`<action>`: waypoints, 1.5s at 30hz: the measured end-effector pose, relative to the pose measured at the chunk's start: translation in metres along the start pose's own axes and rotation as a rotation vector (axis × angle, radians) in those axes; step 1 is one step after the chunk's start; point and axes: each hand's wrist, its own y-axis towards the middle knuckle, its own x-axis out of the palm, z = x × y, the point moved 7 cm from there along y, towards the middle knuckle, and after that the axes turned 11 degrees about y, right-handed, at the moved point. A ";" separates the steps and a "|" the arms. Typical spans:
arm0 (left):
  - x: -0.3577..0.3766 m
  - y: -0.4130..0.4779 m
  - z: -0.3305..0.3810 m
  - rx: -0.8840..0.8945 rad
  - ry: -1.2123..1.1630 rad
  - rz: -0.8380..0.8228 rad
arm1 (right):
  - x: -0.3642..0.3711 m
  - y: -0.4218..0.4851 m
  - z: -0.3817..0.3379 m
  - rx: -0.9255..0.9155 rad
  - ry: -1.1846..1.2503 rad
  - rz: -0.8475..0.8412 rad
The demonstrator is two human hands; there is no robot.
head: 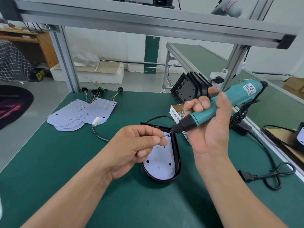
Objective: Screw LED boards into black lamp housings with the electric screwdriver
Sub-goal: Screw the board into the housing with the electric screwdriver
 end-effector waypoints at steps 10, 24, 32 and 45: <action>0.001 0.001 -0.004 -0.032 -0.002 0.021 | -0.003 -0.001 0.004 -0.002 -0.055 -0.006; -0.001 0.001 -0.005 -0.045 -0.005 0.064 | -0.005 0.000 0.004 -0.010 -0.090 -0.021; 0.000 0.001 -0.006 -0.022 0.028 0.072 | -0.002 -0.002 0.005 -0.005 -0.132 -0.032; -0.011 0.003 -0.003 -0.004 0.134 0.193 | -0.019 0.000 0.012 -0.042 -0.090 0.094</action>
